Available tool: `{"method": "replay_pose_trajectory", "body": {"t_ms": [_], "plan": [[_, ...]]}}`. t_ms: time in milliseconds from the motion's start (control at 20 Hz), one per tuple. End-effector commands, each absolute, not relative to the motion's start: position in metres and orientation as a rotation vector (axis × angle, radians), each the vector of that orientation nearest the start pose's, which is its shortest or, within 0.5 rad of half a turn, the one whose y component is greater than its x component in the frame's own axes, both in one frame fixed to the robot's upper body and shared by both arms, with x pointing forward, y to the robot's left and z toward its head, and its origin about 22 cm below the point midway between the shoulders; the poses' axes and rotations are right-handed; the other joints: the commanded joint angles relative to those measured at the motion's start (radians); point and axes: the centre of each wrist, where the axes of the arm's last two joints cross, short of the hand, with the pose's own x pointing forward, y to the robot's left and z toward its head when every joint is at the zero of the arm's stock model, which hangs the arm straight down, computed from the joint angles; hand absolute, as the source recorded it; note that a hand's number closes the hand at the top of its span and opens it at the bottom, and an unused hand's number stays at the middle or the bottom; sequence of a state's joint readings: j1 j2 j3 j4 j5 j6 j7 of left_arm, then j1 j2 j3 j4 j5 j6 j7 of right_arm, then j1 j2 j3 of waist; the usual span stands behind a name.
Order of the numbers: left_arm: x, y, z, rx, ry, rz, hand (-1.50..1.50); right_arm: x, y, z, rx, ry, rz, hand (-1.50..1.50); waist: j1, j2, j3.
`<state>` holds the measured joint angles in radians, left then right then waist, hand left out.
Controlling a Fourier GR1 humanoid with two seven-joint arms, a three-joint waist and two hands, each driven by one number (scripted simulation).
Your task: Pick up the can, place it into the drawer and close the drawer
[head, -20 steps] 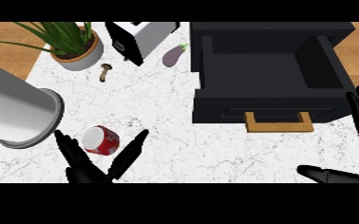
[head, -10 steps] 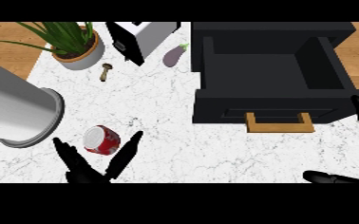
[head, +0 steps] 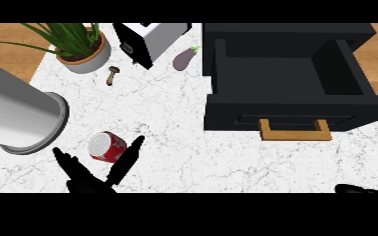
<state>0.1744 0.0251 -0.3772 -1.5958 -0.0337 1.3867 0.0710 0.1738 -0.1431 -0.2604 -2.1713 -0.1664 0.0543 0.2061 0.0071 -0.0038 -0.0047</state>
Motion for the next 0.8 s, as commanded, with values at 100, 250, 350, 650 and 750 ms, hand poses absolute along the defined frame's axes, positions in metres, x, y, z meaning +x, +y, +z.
{"method": "replay_pose_trajectory", "body": {"t_ms": [100,250,350,650,750], "plan": [[0.189,0.181,-0.044,0.885,-1.234,0.788,-1.50,0.148,-0.307,0.132,-0.198,-1.824,-0.065,-1.50,-0.003,-0.002,-0.001],[0.195,0.197,-0.054,0.866,-1.239,0.809,-1.50,0.162,-0.301,0.125,-0.229,-1.820,-0.063,-1.50,0.003,0.001,-0.001],[0.187,0.211,-0.064,0.839,-1.241,0.825,-1.50,0.160,-0.297,0.124,-0.217,-1.826,-0.066,-1.50,0.001,0.001,0.000],[0.192,0.214,-0.101,0.826,-1.295,0.820,-1.50,0.177,-0.303,0.138,-0.209,-1.834,-0.073,-1.50,-0.004,0.004,0.003],[0.198,0.234,-0.119,0.816,-1.318,0.818,-1.50,0.168,-0.298,0.142,-0.206,-1.846,-0.045,-1.50,-0.009,0.005,0.003]]}}
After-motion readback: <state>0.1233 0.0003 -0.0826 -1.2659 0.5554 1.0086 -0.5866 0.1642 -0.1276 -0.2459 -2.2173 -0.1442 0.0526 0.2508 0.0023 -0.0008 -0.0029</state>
